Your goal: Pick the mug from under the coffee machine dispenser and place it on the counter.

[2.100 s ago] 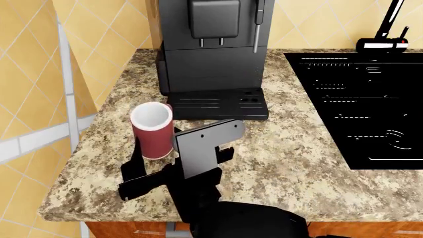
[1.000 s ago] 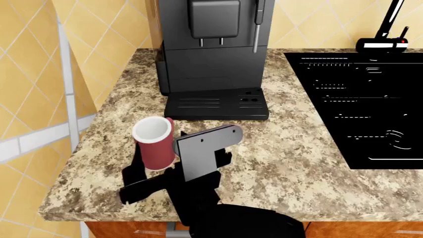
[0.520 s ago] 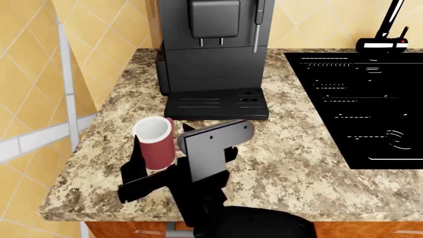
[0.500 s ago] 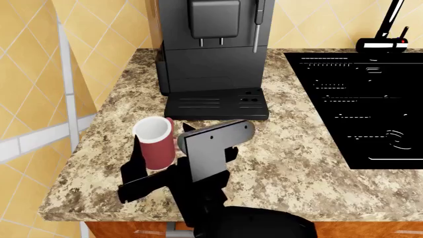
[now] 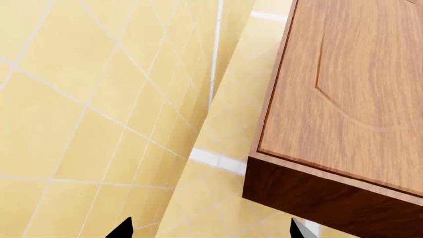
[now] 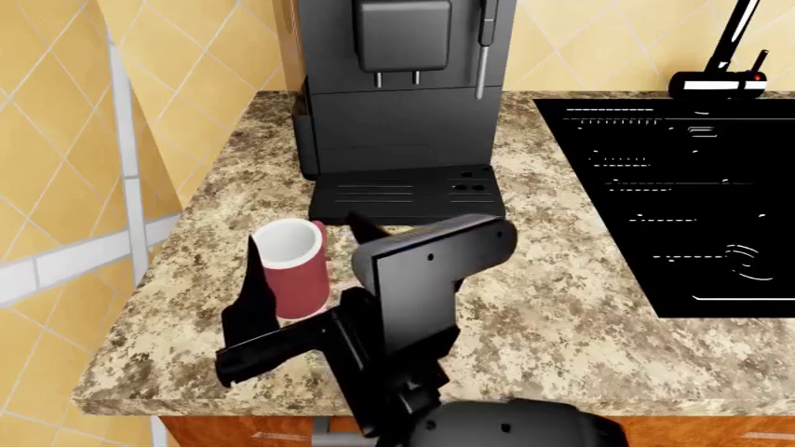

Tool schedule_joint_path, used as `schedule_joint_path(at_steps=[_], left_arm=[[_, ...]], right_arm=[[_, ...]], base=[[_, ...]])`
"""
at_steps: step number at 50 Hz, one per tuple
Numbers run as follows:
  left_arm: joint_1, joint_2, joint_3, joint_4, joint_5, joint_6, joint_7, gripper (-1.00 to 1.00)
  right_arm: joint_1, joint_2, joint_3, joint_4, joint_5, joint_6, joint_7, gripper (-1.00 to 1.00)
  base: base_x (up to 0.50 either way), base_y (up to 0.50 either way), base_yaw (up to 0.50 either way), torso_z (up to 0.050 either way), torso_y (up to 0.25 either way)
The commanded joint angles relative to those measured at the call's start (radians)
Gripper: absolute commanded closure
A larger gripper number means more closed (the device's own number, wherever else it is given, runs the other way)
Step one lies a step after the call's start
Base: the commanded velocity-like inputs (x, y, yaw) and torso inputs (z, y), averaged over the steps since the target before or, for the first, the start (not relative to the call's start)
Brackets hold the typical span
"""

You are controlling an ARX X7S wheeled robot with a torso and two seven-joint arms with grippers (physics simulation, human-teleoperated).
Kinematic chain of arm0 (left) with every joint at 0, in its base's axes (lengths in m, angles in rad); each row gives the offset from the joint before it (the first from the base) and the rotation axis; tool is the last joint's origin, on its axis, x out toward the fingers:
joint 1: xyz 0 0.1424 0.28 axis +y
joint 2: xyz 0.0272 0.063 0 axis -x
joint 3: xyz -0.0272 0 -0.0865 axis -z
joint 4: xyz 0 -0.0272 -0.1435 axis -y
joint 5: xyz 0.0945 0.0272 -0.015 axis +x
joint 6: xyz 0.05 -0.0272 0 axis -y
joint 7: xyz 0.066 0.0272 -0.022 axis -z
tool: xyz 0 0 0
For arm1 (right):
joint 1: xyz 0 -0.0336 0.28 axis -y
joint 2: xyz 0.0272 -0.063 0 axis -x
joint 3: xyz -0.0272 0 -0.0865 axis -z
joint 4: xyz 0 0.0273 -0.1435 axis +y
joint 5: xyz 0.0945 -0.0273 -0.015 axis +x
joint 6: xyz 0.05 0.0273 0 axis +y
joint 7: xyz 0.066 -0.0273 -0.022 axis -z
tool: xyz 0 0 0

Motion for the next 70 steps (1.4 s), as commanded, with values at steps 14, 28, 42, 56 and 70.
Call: schedule_joint_path(at_steps=[14, 28, 42, 56, 70], left_arm=[[0.007, -0.013, 0.004, 0.0, 0.011, 0.007, -0.016, -1.0], [-0.004, -0.015, 0.012, -0.004, 0.009, 0.007, -0.017, -1.0], [0.0, -0.014, 0.009, -0.001, 0.01, 0.005, -0.017, -1.0], [0.005, -0.015, 0.004, 0.002, 0.011, 0.005, -0.018, -1.0], [0.0, -0.018, 0.006, 0.0, 0.01, 0.006, -0.02, -1.0]], right_arm=[[0.014, 0.036, 0.02, -0.118, -0.003, -0.005, 0.047, -1.0], [0.002, 0.055, 0.017, -0.146, -0.038, -0.024, 0.031, -1.0], [0.018, 0.058, 0.001, -0.189, -0.076, -0.012, 0.035, -1.0], [0.037, 0.052, -0.014, -0.239, -0.097, 0.006, 0.056, -1.0], [0.084, 0.039, -0.018, -0.293, -0.107, 0.049, 0.108, -1.0]], base=[[0.0, 0.0, 0.0, 0.0, 0.0], [0.0, 0.0, 0.0, 0.0, 0.0], [0.0, 0.0, 0.0, 0.0, 0.0], [0.0, 0.0, 0.0, 0.0, 0.0], [0.0, 0.0, 0.0, 0.0, 0.0]])
